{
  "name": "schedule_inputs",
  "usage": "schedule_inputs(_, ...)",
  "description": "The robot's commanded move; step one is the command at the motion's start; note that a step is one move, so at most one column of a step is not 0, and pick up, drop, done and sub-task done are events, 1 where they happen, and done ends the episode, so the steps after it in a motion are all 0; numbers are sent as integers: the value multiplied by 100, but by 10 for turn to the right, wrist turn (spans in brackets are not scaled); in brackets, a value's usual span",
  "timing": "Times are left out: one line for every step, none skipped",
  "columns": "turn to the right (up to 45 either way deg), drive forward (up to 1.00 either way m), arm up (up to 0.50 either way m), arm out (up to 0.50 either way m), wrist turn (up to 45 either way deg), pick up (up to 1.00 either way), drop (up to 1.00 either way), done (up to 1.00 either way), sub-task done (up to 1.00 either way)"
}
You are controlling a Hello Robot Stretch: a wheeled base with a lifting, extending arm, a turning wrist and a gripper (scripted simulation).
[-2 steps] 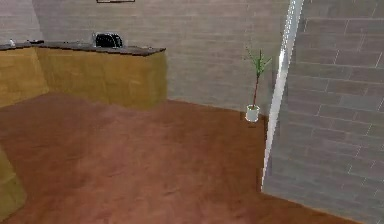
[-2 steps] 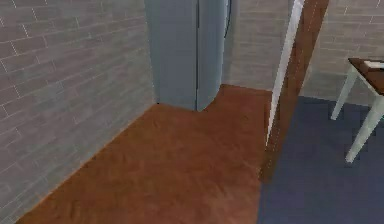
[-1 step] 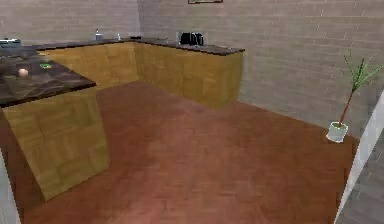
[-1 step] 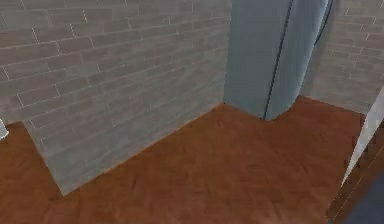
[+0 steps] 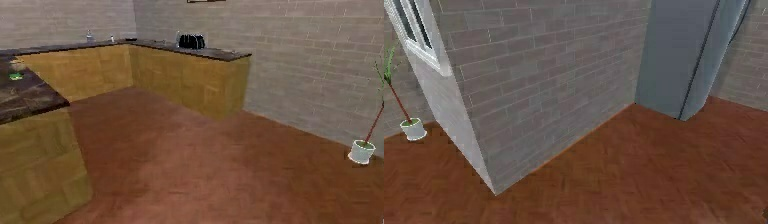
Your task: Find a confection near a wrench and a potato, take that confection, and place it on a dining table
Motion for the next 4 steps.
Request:
schedule_inputs(-120,0,0,0,0,0,0,0,0)
schedule_inputs(0,100,0,0,0,0,0,0,0)
schedule_inputs(0,40,0,0,0,0,0,0,0)
schedule_inputs(-300,0,0,0,0,0,0,0,0)
